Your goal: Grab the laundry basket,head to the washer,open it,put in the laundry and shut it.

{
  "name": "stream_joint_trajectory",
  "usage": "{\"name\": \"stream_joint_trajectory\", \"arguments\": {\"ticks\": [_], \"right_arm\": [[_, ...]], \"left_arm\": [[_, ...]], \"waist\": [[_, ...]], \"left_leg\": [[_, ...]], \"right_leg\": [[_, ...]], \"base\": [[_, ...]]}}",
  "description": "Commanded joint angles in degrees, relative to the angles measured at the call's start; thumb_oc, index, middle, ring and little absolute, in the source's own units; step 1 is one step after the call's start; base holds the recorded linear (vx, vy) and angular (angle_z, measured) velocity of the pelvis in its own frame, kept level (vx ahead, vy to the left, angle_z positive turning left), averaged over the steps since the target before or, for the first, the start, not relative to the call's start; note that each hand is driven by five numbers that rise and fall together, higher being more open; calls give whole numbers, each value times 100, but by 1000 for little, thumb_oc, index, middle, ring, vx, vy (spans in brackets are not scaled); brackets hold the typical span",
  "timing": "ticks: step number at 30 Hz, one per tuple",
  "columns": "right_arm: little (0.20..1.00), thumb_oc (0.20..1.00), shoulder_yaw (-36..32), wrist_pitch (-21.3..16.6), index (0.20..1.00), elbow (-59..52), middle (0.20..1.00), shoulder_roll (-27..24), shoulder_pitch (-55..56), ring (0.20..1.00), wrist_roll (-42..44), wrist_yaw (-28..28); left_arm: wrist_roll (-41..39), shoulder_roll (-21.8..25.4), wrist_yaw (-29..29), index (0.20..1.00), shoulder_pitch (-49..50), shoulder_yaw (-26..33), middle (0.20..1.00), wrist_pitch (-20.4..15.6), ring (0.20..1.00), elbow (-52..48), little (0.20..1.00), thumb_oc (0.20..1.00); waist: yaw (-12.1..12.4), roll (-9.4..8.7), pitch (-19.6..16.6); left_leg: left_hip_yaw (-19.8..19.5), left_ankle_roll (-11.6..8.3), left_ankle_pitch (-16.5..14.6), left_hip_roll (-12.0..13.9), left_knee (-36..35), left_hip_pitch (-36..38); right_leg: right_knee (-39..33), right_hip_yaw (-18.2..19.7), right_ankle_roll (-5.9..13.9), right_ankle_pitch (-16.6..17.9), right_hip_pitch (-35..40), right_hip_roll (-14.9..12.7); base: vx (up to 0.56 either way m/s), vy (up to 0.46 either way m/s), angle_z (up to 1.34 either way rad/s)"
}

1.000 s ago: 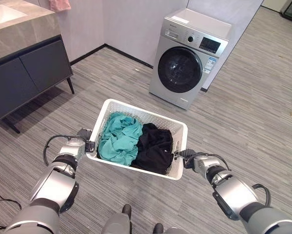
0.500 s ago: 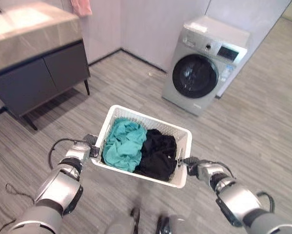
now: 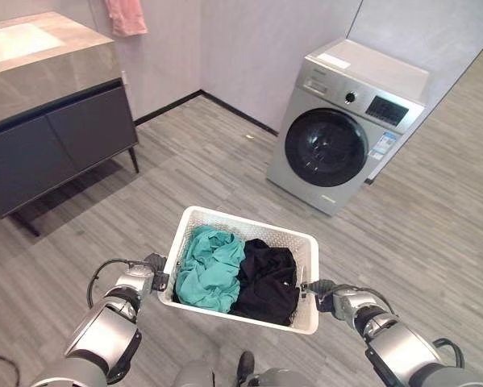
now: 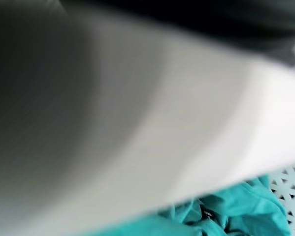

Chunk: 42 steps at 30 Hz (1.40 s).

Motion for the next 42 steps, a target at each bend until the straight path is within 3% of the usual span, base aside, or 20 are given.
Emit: {"name": "stream_joint_trajectory", "arguments": {"ticks": [1, 2, 5, 6, 7, 8, 10, 12, 14, 17, 18, 19, 23, 27, 29, 30, 34, 36, 37, 42], "right_arm": [[200, 200, -313, -498, 200, -554, 200, -11, -896, 200, 380, 182], [200, 200, -295, -508, 200, -745, 200, -9, -841, 200, 351, 196], [200, 200, -237, -558, 200, -976, 200, 42, -828, 200, 302, 203], [200, 200, -173, -623, 200, -1110, 200, 145, -788, 200, 294, 240], [200, 200, -173, -624, 200, -1110, 200, 144, -787, 200, 294, 240], [200, 200, -55, -694, 200, -1190, 200, 250, -826, 200, 260, 312], [200, 200, 47, -700, 200, -1358, 200, 336, -911, 200, 262, 358], [200, 200, 132, -661, 200, -1586, 200, 442, -946, 200, 269, 402], [200, 200, 178, -641, 200, -1906, 200, 556, -957, 200, 288, 395], [200, 200, 48, -684, 200, -1861, 200, 815, -653, 200, 308, 414], [200, 200, 49, -684, 200, -1861, 200, 814, -652, 200, 308, 414], [200, 200, 92, -618, 200, -1699, 200, 887, -551, 200, 48, 444], [200, 200, 36, -612, 200, -1593, 200, 983, -461, 200, -39, 466], [200, 200, 3, -615, 200, -1318, 200, 1039, -509, 200, -150, 516], [200, 200, 29, -613, 200, -1307, 200, 1054, -504, 200, -159, 513], [200, 200, 19, -632, 200, -1263, 200, 1082, -519, 200, -123, 520], [200, 200, 16, -637, 200, -1268, 200, 1052, -562, 200, -87, 509], [200, 200, 9, -619, 200, -1353, 200, 965, -647, 200, -47, 482], [200, 200, -32, -617, 200, -1379, 200, 949, -713, 200, -38, 472], [200, 200, -30, -627, 200, -1394, 200, 906, -687, 200, 30, 428]], "left_arm": [[2, -165, -5, 200, -743, -219, 200, -200, 200, -205, 200, 200], [-2, -136, 1, 200, -702, -221, 200, -228, 200, -281, 200, 200], [21, -79, 2, 200, -644, -199, 200, -263, 200, -287, 200, 200], [-9, -42, -33, 200, -507, -136, 200, -302, 200, -277, 200, 200], [-9, -43, -33, 200, -507, -136, 200, -302, 200, -277, 200, 200], [-4, 1, -87, 200, -379, -116, 200, -340, 200, -258, 200, 200], [1, 104, -104, 200, -382, -80, 200, -369, 200, -223, 200, 200], [12, 259, -101, 200, -420, -46, 200, -346, 200, -194, 200, 200], [-52, 464, -15, 200, -449, -46, 200, -347, 200, -213, 200, 200], [-8, 551, -50, 200, -437, -114, 200, -310, 200, -242, 200, 200], [-8, 549, -50, 200, -436, -114, 200, -310, 200, -242, 200, 200], [67, 617, -84, 200, -386, -168, 200, -294, 200, -269, 200, 200], [196, 641, -71, 200, -388, -112, 200, -297, 200, -245, 200, 200], [244, 617, -139, 200, -324, -27, 200, -277, 200, -305, 200, 200], [253, 619, -137, 200, -284, 31, 200, -280, 200, -295, 200, 200], [299, 652, -157, 200, -192, 158, 200, -298, 200, -262, 200, 200], [340, 650, -136, 200, -173, 273, 200, -366, 200, -174, 200, 200], [408, 714, -95, 200, -252, 310, 200, -417, 200, -74, 200, 200], [375, 786, -58, 200, -291, 369, 200, -452, 200, -66, 200, 200], [343, 870, -88, 200, -324, 301, 200, -431, 200, 4, 200, 200]], "waist": [[249, -136, 537], [446, -190, 615], [699, -167, 615], [895, -61, 562], [891, -69, 561], [1027, 48, 496], [1104, 63, 456], [1154, 16, 379], [1252, -96, 280], [1319, -330, 269], [1325, -316, 259], [1312, -159, 282], [1239, 28, 309], [1100, 95, 500], [1104, 90, 510], [1152, 66, 522], [1130, 87, 501], [1004, 43, 521], [974, 5, 509], [829, -190, 418]], "left_leg": [[194, 90, 211, -51, -1370, 685], [500, 148, 117, -220, -1945, 31], [472, 254, 154, -510, -3421, -243], [111, 181, 691, -626, -4774, -253], [111, 179, 732, -633, -4832, -232], [-56, 72, 1130, -496, -5957, -365], [79, 9, 1322, -398, -6299, -468], [312, 22, 1441, -222, -5963, -460], [54, 203, 1472, -334, -5653, -401], [112, 399, 1182, -534, -5334, -212], [110, 396, 1190, -516, -5340, -220], [144, 532, 984, -535, -5397, 242], [166, 719, 666, -613, -5561, 919], [307, 597, 71, -668, -5667, 1838], [355, 547, 11, -653, -5656, 1907], [455, 437, -38, -602, -5608, 1952], [389, 227, -273, -410, -5491, 2028], [253, 86, -479, -230, -5371, 2110], [264, 18, -477, -108, -5397, 2162], [204, -107, -396, 253, -5584, 2411]], "right_leg": [[-327, 175, 945, 399, -43, -415], [-286, 246, 967, 235, 165, -381], [-213, 432, 1036, 1, 370, -305], [-175, 631, 1037, -231, 671, -117], [-176, 628, 1036, -224, 667, -124], [-171, 851, 999, -488, 1019, 17], [-59, 1059, 995, -759, 1254, 50], [186, 1152, 1054, -976, 1370, 53], [646, 1223, 1225, -994, 1369, -87], [1938, 1170, 1752, 281, 1096, -390], [1929, 1177, 1749, 297, 1087, -374], [2973, 771, 1866, 1089, 667, -660], [3832, 7, 1931, 1159, 302, -1036], [2691, -1454, 1823, 344, -392, -1622], [2386, -1607, 1794, 275, -377, -1678], [1480, -1759, 1682, 366, -400, -1684], [531, -1482, 1771, 650, -590, -1904], [-18, -757, 1955, 1047, -684, -2086], [-108, -750, 2084, 1297, -750, -2259], [48, -502, 1971, 1019, -714, -1706]], "base": [[434, -32, -26], [352, 66, -46], [383, 132, -38], [494, 193, -50], [687, 241, -91], [363, 120, -80], [484, 208, -72], [510, 291, -68], [528, 312, -81], [393, 223, -55], [422, 382, 2], [265, 278, 8], [494, 424, -15], [396, 166, 10], [311, 26, 20], [278, -50, 35], [310, -204, -21], [322, -296, 54], [250, -278, 34], [298, -247, -22]]}}
